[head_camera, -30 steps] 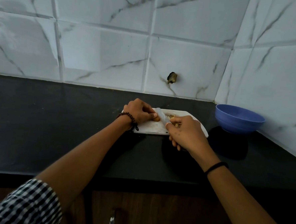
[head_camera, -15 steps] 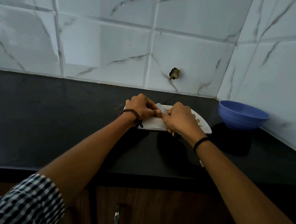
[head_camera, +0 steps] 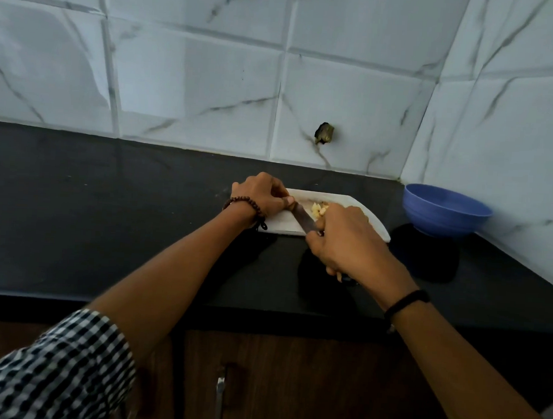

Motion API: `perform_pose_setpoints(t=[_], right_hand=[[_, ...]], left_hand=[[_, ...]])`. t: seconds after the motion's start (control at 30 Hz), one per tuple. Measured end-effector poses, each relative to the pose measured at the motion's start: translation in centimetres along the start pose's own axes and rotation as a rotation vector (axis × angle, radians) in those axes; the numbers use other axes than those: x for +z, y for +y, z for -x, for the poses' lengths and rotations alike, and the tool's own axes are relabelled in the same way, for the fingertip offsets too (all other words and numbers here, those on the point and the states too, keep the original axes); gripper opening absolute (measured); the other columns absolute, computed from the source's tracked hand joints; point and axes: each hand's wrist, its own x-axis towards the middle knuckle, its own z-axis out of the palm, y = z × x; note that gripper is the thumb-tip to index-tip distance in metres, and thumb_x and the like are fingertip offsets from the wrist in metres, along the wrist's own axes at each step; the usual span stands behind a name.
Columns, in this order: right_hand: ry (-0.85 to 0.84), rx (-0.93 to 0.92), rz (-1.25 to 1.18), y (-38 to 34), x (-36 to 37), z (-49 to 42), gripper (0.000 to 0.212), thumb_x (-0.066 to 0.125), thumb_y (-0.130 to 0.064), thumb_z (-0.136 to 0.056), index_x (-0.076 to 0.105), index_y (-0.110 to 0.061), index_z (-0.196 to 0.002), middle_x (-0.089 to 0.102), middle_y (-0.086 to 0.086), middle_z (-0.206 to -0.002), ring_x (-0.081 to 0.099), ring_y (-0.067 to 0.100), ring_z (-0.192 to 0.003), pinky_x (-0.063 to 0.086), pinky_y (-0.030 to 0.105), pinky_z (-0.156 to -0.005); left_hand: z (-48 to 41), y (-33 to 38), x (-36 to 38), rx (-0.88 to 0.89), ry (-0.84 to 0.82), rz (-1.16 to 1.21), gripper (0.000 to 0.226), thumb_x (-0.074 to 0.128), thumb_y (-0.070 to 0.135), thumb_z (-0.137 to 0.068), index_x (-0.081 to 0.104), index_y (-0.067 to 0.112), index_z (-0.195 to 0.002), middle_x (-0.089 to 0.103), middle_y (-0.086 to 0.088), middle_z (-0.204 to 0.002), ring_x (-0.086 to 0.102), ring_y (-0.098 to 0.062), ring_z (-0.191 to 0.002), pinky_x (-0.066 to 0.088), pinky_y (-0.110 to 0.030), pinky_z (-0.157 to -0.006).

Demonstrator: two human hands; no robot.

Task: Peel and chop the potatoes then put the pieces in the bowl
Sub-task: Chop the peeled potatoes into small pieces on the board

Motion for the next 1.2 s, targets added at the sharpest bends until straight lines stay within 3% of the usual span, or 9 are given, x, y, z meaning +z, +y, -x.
perform_pose_setpoints(t=[0.13, 0.27, 0.43, 0.53, 0.63, 0.73, 0.93, 1.03, 1.2], right_hand=[[-0.054, 0.038, -0.137, 1.0, -1.3, 0.9, 0.024, 0.056, -0.035, -0.099, 0.065, -0.016, -0.111, 0.067, 0.007, -0.063, 0.051, 0.006, -0.03, 0.046, 0.021, -0.038], [0.044, 0.065, -0.214, 1.9, -1.9, 1.0, 0.03, 0.057, -0.032, -0.099, 0.065, -0.013, -0.121, 0.067, 0.007, -0.062, 0.05, 0.004, -0.029, 0.041, 0.017, -0.035], [0.091, 0.109, -0.3, 1.8, -1.0, -1.5, 0.02, 0.072, -0.023, -0.087, 0.067, -0.005, -0.093, 0.065, 0.009, -0.058, 0.048, 0.007, -0.026, 0.039, 0.017, -0.033], [0.119, 0.111, -0.373, 1.1, -0.1, -3.9, 0.017, 0.073, -0.017, -0.082, 0.065, -0.005, -0.09, 0.068, 0.01, -0.061, 0.049, 0.011, -0.029, 0.038, 0.019, -0.033], [0.129, 0.116, -0.369, 0.3, 1.3, -6.5, 0.017, 0.068, -0.011, -0.084, 0.059, -0.004, -0.096, 0.071, 0.014, -0.08, 0.062, 0.016, -0.047, 0.046, 0.024, -0.038], [0.153, 0.125, -0.271, -0.5, 2.1, -8.1, 0.019, 0.071, -0.012, -0.086, 0.056, -0.008, -0.097, 0.062, 0.012, -0.1, 0.068, 0.026, -0.075, 0.057, 0.035, -0.057], [0.126, 0.146, -0.435, -1.0, 2.6, -9.5, 0.013, 0.063, -0.003, -0.084, 0.063, -0.005, -0.096, 0.072, 0.011, -0.078, 0.05, 0.004, -0.033, 0.033, 0.016, -0.032], [0.163, 0.162, -0.491, -0.5, 2.0, -8.8, 0.011, 0.062, -0.009, -0.088, 0.064, -0.003, -0.097, 0.073, 0.014, -0.081, 0.052, 0.005, -0.031, 0.034, 0.016, -0.032], [0.16, 0.167, -0.446, 1.1, -0.1, -6.0, 0.028, 0.053, -0.02, -0.092, 0.07, 0.001, -0.085, 0.067, 0.01, -0.06, 0.047, 0.011, -0.03, 0.033, 0.016, -0.032]], left_hand=[[0.1, 0.1, -0.1, 0.013, -0.046, 0.012, 0.01, 0.064, 0.043, -0.085, 0.067, 0.037, -0.093, 0.067, 0.013, -0.106, 0.057, -0.013, -0.109, 0.031, -0.045, -0.104], [0.2, 0.2, -0.4, 0.072, -0.097, -0.035, 0.013, 0.058, 0.039, -0.09, 0.067, 0.044, -0.099, 0.066, 0.015, -0.112, 0.056, -0.012, -0.11, 0.032, -0.045, -0.105], [-0.1, -0.3, -1.2, 0.121, -0.182, -0.075, 0.014, 0.061, 0.033, -0.091, 0.068, 0.044, -0.094, 0.062, 0.02, -0.101, 0.056, -0.009, -0.103, 0.038, -0.048, -0.104], [-0.2, -0.5, -1.1, 0.138, -0.147, -0.112, 0.008, 0.061, 0.034, -0.091, 0.067, 0.039, -0.093, 0.063, 0.018, -0.101, 0.057, -0.01, -0.103, 0.036, -0.046, -0.104], [-0.1, -0.6, -0.8, 0.154, -0.069, -0.18, 0.007, 0.057, 0.036, -0.093, 0.063, 0.035, -0.095, 0.064, 0.013, -0.109, 0.058, -0.014, -0.108, 0.034, -0.042, -0.099], [-0.3, -0.7, -0.7, 0.131, -0.013, -0.149, 0.013, 0.053, 0.035, -0.095, 0.063, 0.03, -0.102, 0.065, 0.011, -0.115, 0.057, -0.016, -0.11, 0.031, -0.044, -0.101], [-0.7, -1.0, -1.0, 0.096, 0.022, -0.014, 0.005, 0.059, 0.032, -0.091, 0.063, 0.035, -0.089, 0.068, 0.012, -0.108, 0.06, -0.015, -0.108, 0.039, -0.046, -0.102], [-0.6, -0.8, -1.0, 0.127, -0.004, 0.056, 0.003, 0.065, 0.039, -0.087, 0.064, 0.038, -0.085, 0.068, 0.013, -0.099, 0.062, -0.013, -0.102, 0.043, -0.048, -0.1], [0.1, 0.9, -0.1, 0.277, -0.071, -0.02, 0.017, 0.069, 0.05, -0.081, 0.069, 0.035, -0.088, 0.064, 0.019, -0.087, 0.056, -0.005, -0.083, 0.041, -0.043, -0.099]])
